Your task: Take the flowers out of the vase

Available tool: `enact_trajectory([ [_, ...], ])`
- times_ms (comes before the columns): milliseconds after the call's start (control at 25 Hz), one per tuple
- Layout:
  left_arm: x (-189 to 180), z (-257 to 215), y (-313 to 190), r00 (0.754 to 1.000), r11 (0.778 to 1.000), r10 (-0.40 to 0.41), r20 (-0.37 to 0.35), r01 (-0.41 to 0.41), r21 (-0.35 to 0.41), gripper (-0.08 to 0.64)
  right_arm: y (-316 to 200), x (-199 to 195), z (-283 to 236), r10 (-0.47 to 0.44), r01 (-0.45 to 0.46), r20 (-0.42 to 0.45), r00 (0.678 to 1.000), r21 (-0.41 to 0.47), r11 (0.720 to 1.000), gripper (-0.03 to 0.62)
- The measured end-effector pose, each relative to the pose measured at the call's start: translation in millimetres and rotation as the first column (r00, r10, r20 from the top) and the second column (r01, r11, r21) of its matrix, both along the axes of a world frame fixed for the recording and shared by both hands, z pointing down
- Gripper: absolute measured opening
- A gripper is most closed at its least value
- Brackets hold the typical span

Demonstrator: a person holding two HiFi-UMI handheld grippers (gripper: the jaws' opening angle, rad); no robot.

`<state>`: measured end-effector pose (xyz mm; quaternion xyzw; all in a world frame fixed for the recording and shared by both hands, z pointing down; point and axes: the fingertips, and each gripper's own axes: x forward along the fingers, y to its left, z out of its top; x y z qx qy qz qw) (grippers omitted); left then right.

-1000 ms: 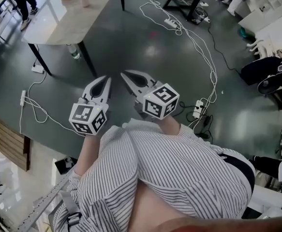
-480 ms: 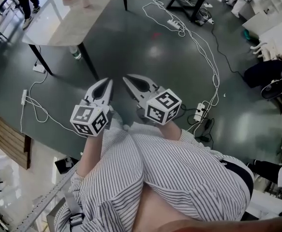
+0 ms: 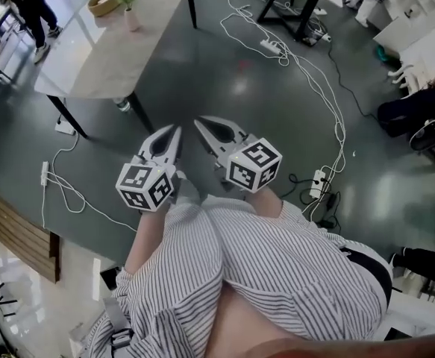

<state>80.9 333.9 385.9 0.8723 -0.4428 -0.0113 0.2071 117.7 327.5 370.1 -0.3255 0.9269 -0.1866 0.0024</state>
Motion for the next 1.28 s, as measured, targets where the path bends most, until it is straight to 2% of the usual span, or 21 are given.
enact_trajectory([
  [120,-19.6,-3.7,-30.7,1.000,1.000,-0.017,-0.003,0.017,0.013,0.011,-33.3,-18.3,-0.2,0.009,-0.009,-0.028,1.000,0.001,1.000,0.015],
  [360,-60.4,-16.4,-98.0,0.999,1.000,-0.014,-0.040,0.015,0.025,0.011,-96.8,-62.3,-12.8,0.004,-0.003,-0.028,1.000,0.029,1.000,0.015],
  [560,-84.3,-20.7,-145.9,0.998,0.999,0.018,-0.063,-0.016,0.041,0.011,-145.9,-89.8,-19.5,0.023,-0.023,0.040,0.999,-0.004,1.000,0.015],
  [680,-89.9,-13.4,-160.6,0.994,0.999,0.050,-0.102,-0.049,0.018,0.011,-163.2,-95.1,-12.7,0.054,-0.053,0.045,0.998,-0.030,0.998,0.015],
  [880,-97.7,1.2,-177.1,0.990,0.998,0.046,-0.136,-0.050,-0.029,0.011,-178.9,-100.2,0.6,0.074,-0.072,0.020,0.997,-0.065,0.995,0.015],
  [1280,-107.9,14.5,-213.4,0.992,0.999,0.018,-0.128,-0.024,-0.048,0.011,-218.7,-109.3,16.6,0.052,-0.051,0.017,0.998,-0.087,0.995,0.015],
])
